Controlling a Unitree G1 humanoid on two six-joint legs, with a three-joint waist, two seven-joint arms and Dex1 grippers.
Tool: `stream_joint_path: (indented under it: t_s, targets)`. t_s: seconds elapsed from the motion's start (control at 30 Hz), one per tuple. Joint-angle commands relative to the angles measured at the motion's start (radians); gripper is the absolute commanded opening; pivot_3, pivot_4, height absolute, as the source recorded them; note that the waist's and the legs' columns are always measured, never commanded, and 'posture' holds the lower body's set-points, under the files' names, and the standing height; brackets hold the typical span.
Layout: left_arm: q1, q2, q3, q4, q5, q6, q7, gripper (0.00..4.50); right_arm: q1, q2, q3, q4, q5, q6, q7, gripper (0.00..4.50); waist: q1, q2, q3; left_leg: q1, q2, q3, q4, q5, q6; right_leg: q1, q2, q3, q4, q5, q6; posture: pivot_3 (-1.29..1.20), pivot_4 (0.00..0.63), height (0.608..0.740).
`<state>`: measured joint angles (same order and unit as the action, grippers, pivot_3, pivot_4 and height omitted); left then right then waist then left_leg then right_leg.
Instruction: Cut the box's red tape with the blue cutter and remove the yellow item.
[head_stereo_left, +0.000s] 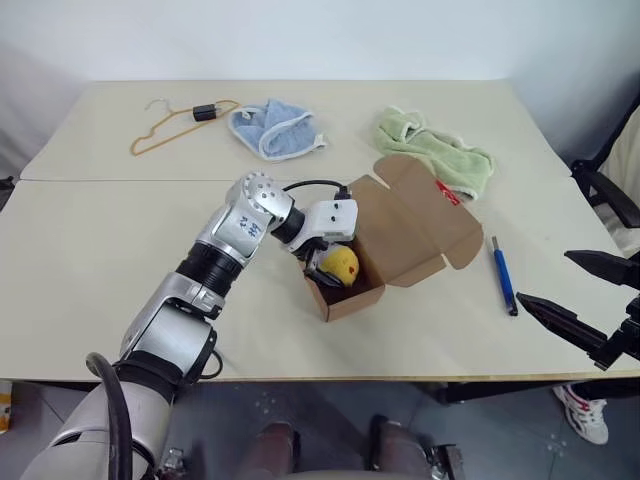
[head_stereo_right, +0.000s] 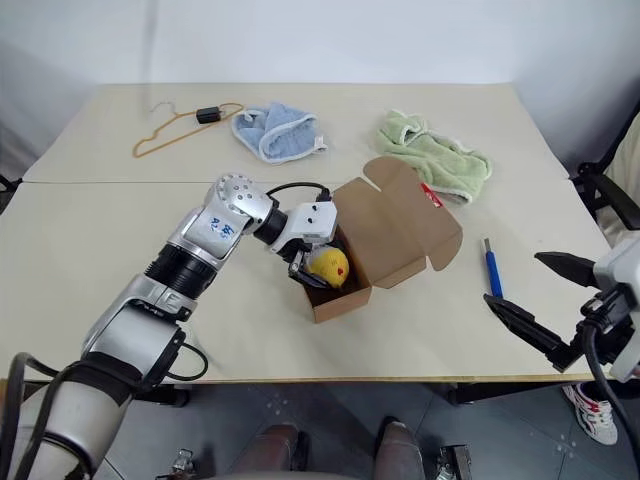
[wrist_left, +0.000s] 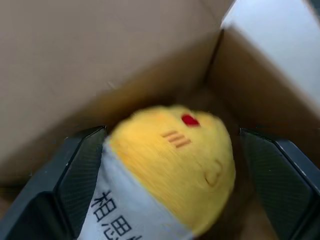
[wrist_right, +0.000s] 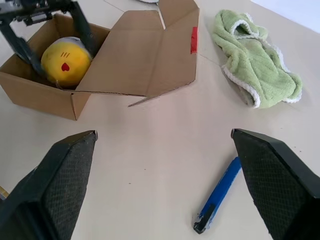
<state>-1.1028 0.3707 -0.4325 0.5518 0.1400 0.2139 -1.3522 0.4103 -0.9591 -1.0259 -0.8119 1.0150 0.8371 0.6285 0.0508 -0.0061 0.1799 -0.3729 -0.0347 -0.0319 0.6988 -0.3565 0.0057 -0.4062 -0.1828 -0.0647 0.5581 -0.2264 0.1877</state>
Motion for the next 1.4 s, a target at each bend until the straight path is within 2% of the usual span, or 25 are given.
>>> stream_joint_path:
  t_s: [0.03,0.17,0.2,0.27,0.43,0.63,0.73,0.87,1.07,1.2,1.4]
  targets:
    - [-0.003,0.034,-0.029,-0.006,0.045,-0.038,-0.003,4.46,0.008,0.004,-0.018,-0.008,-0.009,0.003,0.001,4.50,-0.001,0.000,0.000,0.000,0.000,0.000,0.000,0.000,0.000,0.000,0.000,0.000,0.000,0.000,0.000,0.00,0.150,0.740]
    - [-0.015,0.040,-0.038,0.044,0.077,-0.066,0.027,4.46,0.006,0.004,-0.012,-0.007,-0.014,0.004,0.001,4.50,0.000,0.000,0.000,0.000,0.000,0.000,0.000,0.000,0.000,0.000,0.000,0.000,0.000,0.000,0.000,0.00,0.150,0.740]
    - [-0.012,0.039,-0.039,0.050,0.080,-0.075,0.029,4.28,0.004,0.003,-0.010,-0.005,-0.016,0.004,0.002,4.50,0.000,0.000,0.000,0.000,0.000,0.000,0.000,0.000,0.000,0.000,0.000,0.000,0.000,0.000,0.000,0.00,0.150,0.740]
    - [-0.010,0.033,-0.036,0.063,0.077,-0.081,0.026,3.85,-0.001,0.001,-0.006,0.000,-0.019,0.004,0.003,4.50,-0.001,0.000,0.000,0.000,0.000,0.000,0.000,0.000,0.000,0.000,0.000,0.000,0.000,0.000,0.000,0.00,0.150,0.740]
    - [-0.002,0.021,-0.013,0.060,0.044,-0.076,0.016,2.32,-0.016,0.003,-0.007,0.007,-0.020,-0.007,0.015,4.50,0.000,0.000,0.000,0.000,0.000,0.000,0.000,0.000,0.000,0.000,0.000,0.000,0.000,0.000,0.000,0.00,0.150,0.740]
    - [-0.009,0.001,0.024,0.066,0.011,-0.074,0.031,0.87,-0.027,0.009,-0.015,0.005,-0.014,-0.016,0.029,4.50,0.001,0.000,0.000,0.000,0.000,0.000,0.000,0.000,0.000,0.000,0.000,0.000,0.000,0.000,0.000,0.00,0.150,0.740]
    - [-0.015,-0.020,0.056,0.072,-0.011,-0.077,0.057,0.49,-0.029,0.009,-0.021,0.007,-0.014,-0.017,0.035,4.50,0.002,0.000,0.000,0.000,0.000,0.000,0.000,0.000,0.000,0.000,0.000,0.000,0.001,0.000,0.000,0.00,0.150,0.740]
    - [-0.018,-0.038,0.096,0.059,-0.048,-0.046,0.072,0.42,-0.027,0.010,-0.031,0.007,-0.017,-0.018,0.046,4.50,0.000,0.000,0.000,0.000,0.000,0.000,0.000,0.000,0.000,0.000,0.000,0.000,0.001,0.000,0.000,0.00,0.150,0.740]
    - [-0.035,-0.083,0.289,0.036,-0.248,0.085,0.107,0.42,-0.049,0.002,-0.057,0.021,0.000,-0.035,0.072,4.50,-0.001,0.000,0.000,0.000,0.000,0.000,0.000,0.000,0.000,0.000,0.000,0.000,0.001,0.000,0.000,0.00,0.150,0.740]
    - [-0.045,-0.095,0.361,0.004,-0.327,0.154,0.144,0.42,-0.075,-0.004,-0.068,0.039,0.018,-0.043,0.088,4.50,-0.001,0.000,0.000,0.000,0.000,0.001,0.000,0.000,0.000,0.000,0.000,0.000,0.001,0.000,0.000,0.00,0.150,0.740]
    - [-0.085,-0.100,0.489,-0.024,-0.430,0.255,0.286,0.42,-0.139,-0.039,-0.043,0.094,0.013,-0.065,0.128,4.50,-0.002,0.000,0.000,0.001,0.000,0.001,0.000,0.000,0.000,0.000,0.000,0.001,0.001,0.000,0.000,0.00,0.150,0.740]
